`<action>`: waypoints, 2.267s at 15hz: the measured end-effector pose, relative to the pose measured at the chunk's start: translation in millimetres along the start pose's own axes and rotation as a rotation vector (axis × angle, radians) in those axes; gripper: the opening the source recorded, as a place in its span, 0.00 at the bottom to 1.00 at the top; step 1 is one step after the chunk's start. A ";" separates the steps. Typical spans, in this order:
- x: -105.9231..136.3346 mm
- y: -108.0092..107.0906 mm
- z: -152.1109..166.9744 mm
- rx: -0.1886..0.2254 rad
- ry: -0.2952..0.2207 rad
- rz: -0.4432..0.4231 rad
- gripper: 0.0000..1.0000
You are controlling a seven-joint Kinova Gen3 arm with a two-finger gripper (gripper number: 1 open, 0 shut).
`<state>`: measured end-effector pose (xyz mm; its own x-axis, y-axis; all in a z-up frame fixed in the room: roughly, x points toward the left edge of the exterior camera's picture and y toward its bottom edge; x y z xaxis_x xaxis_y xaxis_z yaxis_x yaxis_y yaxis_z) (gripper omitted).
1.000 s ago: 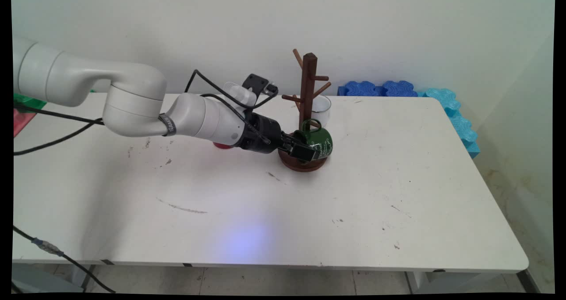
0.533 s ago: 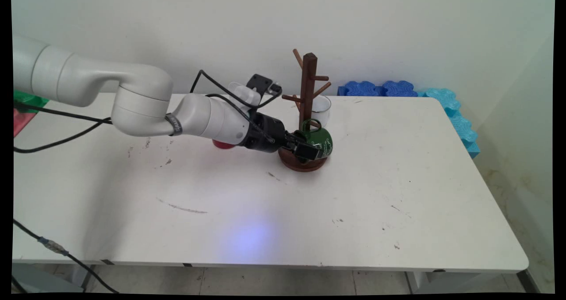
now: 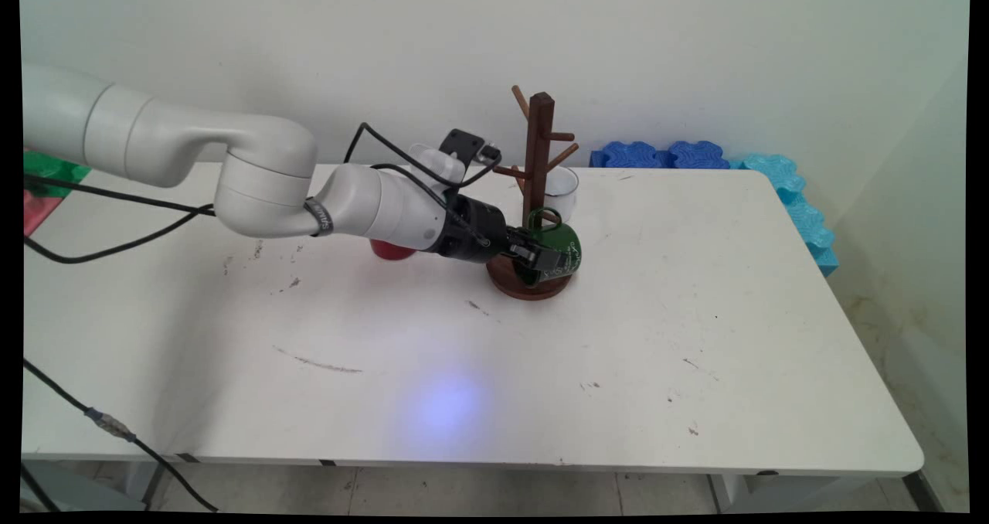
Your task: Pick up the green mug from the rack, then place the picked object on the table
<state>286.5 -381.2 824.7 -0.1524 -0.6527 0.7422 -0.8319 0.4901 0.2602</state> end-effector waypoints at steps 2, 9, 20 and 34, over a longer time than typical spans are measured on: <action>0.5 -0.8 2.1 0.001 0.001 0.001 0.00; 0.2 -0.3 5.8 0.002 -0.001 0.011 0.00; 1.6 9.0 1.2 -0.012 -0.008 0.029 0.00; 11.4 28.7 -16.1 -0.034 -0.011 0.049 0.00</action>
<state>269.5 -365.3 850.7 -0.1980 -0.6336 0.7479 -0.8046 0.5409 0.2452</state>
